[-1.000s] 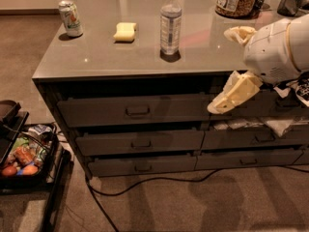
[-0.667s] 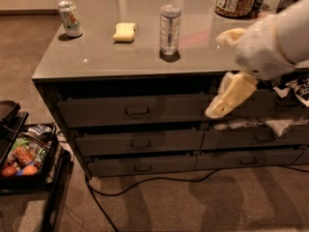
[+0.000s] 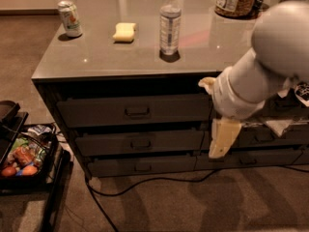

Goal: Open middle drawer

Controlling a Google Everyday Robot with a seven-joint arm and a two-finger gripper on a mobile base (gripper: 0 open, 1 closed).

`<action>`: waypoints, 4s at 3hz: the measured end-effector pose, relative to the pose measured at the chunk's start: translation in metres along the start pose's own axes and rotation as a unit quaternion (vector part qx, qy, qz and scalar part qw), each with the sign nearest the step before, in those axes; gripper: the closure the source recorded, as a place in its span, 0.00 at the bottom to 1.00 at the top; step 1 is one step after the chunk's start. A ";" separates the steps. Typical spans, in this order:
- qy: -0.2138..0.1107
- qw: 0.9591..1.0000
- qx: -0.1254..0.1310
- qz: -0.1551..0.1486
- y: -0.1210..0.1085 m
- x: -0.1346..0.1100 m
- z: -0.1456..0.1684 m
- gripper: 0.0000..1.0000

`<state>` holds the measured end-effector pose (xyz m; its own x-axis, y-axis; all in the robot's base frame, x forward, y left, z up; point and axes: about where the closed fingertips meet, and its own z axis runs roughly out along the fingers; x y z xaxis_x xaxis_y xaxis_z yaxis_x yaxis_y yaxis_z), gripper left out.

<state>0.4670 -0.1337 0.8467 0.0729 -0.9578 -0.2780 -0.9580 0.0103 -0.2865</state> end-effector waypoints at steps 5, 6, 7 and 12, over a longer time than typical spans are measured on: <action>-0.046 0.989 0.139 0.006 0.049 0.048 0.046 0.00; -0.024 0.988 0.152 -0.014 0.046 0.057 0.102 0.00; -0.002 0.984 0.180 -0.013 0.035 0.079 0.141 0.00; -0.014 0.980 0.195 0.016 -0.032 0.103 0.239 0.00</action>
Offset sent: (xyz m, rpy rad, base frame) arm -0.0197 -0.0086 -0.0642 0.4237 -0.4881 0.0143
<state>0.5717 -0.1637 0.6082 0.0561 -0.9472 -0.3158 -0.7810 0.1554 -0.6049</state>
